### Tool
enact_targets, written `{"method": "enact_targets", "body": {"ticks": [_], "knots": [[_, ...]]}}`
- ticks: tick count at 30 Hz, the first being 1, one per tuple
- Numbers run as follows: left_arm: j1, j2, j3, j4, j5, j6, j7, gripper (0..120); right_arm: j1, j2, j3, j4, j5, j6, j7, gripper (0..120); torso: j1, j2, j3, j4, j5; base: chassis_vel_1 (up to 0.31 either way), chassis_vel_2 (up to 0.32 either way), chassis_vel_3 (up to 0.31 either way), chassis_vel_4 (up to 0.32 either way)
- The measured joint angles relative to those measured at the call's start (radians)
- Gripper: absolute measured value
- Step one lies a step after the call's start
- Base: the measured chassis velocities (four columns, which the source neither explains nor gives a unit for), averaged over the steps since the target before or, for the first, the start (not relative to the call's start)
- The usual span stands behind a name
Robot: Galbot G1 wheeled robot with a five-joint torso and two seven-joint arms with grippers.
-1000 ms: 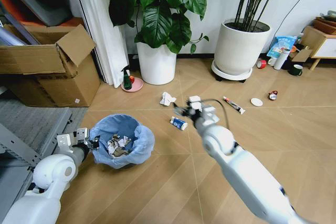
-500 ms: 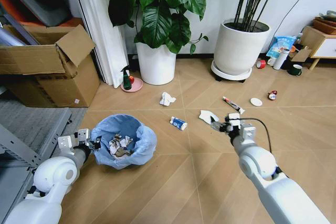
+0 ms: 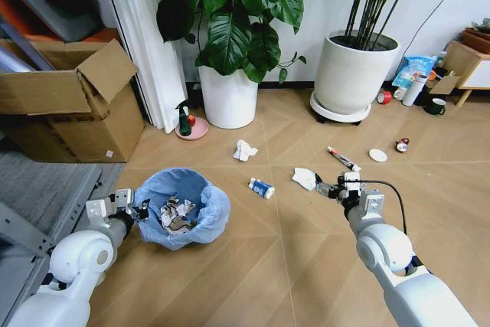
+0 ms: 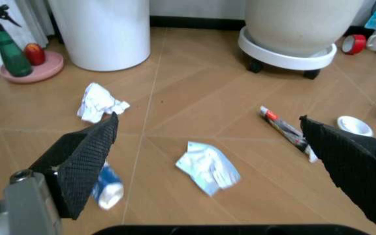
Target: Pick up the trash bin and place the garbage on the floor into it.
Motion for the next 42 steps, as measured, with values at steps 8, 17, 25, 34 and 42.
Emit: {"method": "enact_targets", "body": {"ticks": [8, 17, 25, 34, 42], "knots": [[0.001, -0.001, 0.002, 0.0, 0.001, -0.002, -0.002, 0, 0.003, 0.016, -0.013, -0.013, -0.005, 0.007, 0.001, 100, 0.0, 0.0, 0.0, 0.0002, 0.0, -0.173, 0.187, 0.18, -0.171], [-0.003, -0.005, 0.006, 0.001, 0.001, -0.003, -0.005, 0, 0.014, 0.035, -0.029, -0.029, -0.01, 0.01, 0.001, 100, 0.0, 0.0, 0.0, 0.0003, -0.0004, -0.176, 0.173, 0.177, -0.165], [-0.002, -0.005, 0.006, 0.0, 0.001, -0.003, -0.005, 0, 0.016, 0.051, -0.045, -0.041, -0.022, 0.018, 0.003, 100, 0.0, 0.0, 0.0, 0.0, -0.0002, -0.181, 0.168, 0.169, -0.178], [0.001, -0.008, 0.006, -0.005, 0.001, -0.003, -0.007, 0, 0.01, 0.052, -0.055, -0.044, -0.033, 0.018, 0.003, 100, 0.0, 0.0, 0.0, 0.0, -0.0001, -0.174, 0.172, 0.174, -0.174], [0.008, -0.01, 0.006, -0.01, 0.0, -0.009, -0.007, 0, 0.014, 0.055, -0.093, -0.058, -0.055, 0.007, 0.004, 100, 0.0, 0.0, 0.0, 0.0001, -0.0002, -0.134, 0.133, 0.135, -0.118]]}}
